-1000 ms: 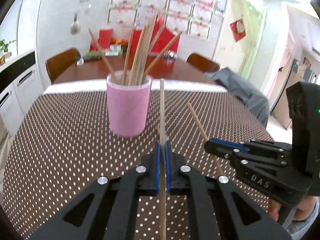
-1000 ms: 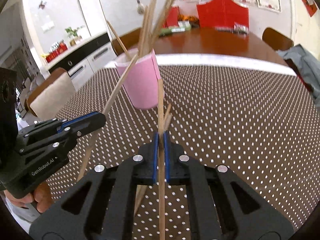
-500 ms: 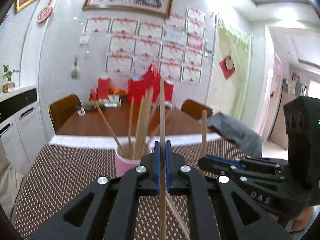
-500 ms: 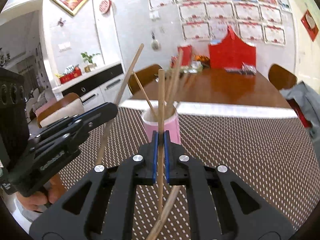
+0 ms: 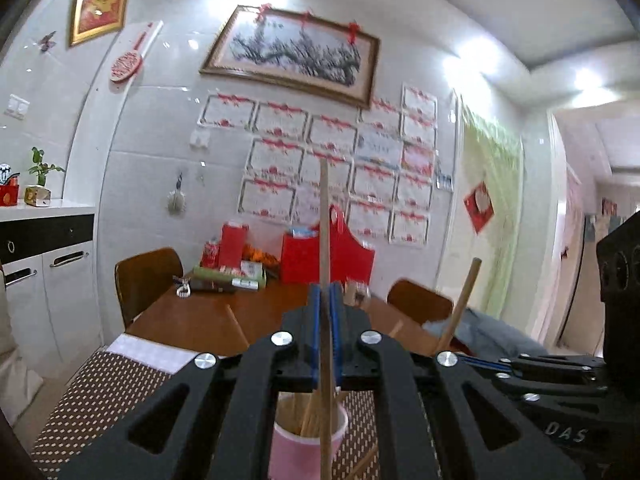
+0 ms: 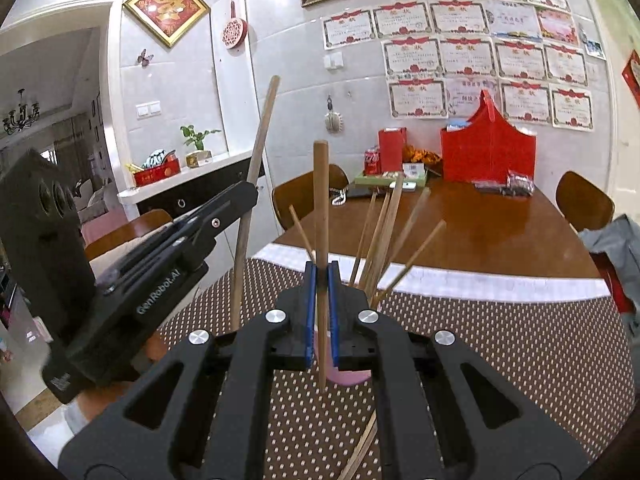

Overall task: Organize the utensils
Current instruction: 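Lift both held chopsticks upright over the pink cup and lower them in, then open the left tool then the right tool to drop chopsticks in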

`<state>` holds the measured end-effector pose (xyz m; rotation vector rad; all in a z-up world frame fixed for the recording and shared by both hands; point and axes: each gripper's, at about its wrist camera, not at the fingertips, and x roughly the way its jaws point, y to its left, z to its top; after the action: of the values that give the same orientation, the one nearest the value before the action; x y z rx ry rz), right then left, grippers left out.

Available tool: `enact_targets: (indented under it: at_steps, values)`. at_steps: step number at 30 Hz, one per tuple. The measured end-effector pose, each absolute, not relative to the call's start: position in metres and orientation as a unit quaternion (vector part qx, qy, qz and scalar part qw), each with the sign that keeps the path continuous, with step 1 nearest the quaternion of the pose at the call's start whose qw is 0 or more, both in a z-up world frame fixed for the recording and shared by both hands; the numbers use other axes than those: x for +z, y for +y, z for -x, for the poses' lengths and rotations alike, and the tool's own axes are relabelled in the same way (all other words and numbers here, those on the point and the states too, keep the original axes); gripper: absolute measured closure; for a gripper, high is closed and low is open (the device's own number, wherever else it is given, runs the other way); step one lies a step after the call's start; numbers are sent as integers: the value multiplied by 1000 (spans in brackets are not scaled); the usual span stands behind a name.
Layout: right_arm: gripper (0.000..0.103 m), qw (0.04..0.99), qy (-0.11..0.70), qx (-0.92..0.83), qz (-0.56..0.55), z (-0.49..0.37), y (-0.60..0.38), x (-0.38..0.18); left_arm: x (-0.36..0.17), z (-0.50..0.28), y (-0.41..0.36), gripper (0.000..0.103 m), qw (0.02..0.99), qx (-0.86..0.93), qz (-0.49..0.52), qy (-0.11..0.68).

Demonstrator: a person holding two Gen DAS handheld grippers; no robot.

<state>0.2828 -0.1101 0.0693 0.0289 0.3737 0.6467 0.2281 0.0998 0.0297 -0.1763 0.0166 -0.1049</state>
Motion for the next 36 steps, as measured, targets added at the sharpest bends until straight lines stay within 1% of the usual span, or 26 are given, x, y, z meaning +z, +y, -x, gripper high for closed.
enact_targets:
  at_steps: [7,14,20,27,36]
  values:
    - [97,934,156,321,-23,-303,-111,93,30,-256,100,98,992,-45,105,-45]
    - [97,936,140,323,-26,-324,-110,107,17,-287,95,98,991,-34,117,-59]
    - [97,936,131,325,-30,-340,-108,109,12,-303,89,98,991,-17,105,-77]
    - [97,934,139,325,-43,-358,-110,100,1,-310,86,98,993,2,92,-78]
    - [97,935,122,329,-50,-357,-115,112,-17,-312,88,98,995,3,92,-40]
